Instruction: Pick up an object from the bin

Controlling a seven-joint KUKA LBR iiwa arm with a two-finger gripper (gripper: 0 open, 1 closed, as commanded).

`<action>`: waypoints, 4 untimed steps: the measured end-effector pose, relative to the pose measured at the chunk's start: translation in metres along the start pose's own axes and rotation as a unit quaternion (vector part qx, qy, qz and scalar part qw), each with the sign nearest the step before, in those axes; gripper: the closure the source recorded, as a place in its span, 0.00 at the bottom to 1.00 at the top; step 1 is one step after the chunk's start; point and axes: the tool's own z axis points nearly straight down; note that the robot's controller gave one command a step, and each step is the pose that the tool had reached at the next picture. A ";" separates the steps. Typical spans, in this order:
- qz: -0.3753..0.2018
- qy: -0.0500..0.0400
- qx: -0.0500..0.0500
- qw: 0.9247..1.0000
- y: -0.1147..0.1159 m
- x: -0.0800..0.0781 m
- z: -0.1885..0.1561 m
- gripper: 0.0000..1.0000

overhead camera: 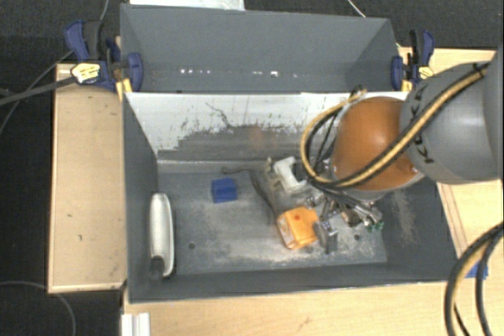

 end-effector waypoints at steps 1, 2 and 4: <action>0.000 0.000 0.000 1.000 0.000 0.000 0.000 1.00; -0.206 -0.004 0.009 0.979 0.039 -0.008 -0.003 1.00; -0.174 -0.002 0.005 0.985 0.044 0.000 -0.086 1.00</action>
Offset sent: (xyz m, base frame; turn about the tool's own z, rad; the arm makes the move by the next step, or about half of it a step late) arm -0.0153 0.0466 -0.0069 -0.4210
